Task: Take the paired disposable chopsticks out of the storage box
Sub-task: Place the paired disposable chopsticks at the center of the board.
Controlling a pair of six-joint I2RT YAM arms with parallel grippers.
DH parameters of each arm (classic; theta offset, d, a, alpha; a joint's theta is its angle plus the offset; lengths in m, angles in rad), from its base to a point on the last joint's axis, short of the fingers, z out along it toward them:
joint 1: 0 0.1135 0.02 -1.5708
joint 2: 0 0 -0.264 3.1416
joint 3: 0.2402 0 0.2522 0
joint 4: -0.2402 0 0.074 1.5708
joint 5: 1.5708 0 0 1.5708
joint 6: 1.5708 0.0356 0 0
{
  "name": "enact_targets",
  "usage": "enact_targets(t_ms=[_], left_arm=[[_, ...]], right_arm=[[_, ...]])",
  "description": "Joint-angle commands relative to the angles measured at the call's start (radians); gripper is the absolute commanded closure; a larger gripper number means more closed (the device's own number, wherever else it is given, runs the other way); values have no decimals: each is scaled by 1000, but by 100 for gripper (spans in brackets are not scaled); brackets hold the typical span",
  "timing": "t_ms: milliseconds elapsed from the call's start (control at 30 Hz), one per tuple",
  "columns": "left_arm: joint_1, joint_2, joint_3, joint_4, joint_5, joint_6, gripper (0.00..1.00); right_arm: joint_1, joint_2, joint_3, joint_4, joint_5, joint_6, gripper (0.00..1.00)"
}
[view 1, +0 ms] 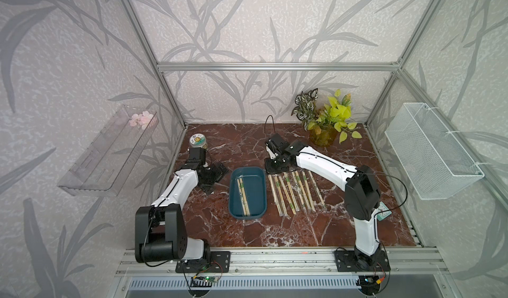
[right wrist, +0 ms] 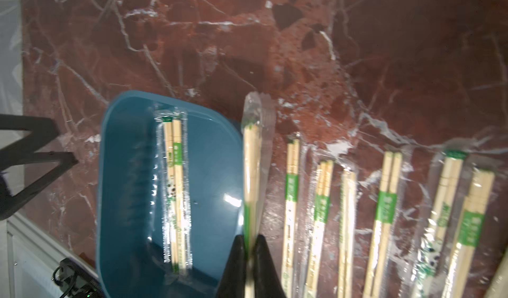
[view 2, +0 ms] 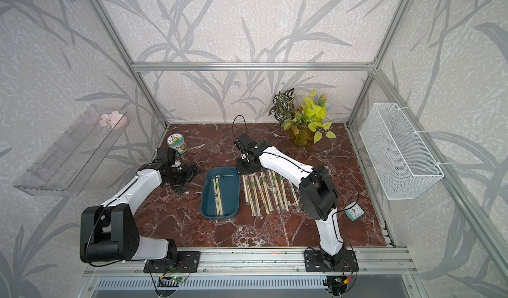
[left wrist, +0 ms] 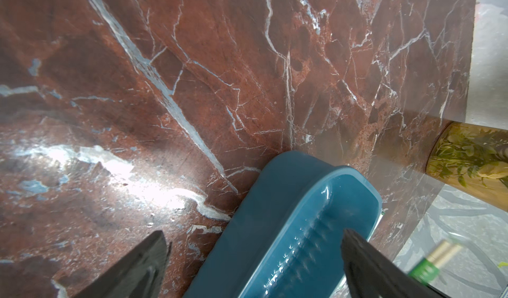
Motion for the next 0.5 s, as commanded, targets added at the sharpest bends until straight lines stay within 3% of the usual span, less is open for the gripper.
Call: enact_targets(t_ms=[0, 467], left_arm=[[-9, -41, -28, 4, 2, -23, 1], [-63, -69, -75, 26, -24, -65, 1]], right_arm=[[4, -53, -68, 61, -8, 24, 99], [41, -6, -206, 146, -55, 84, 98]])
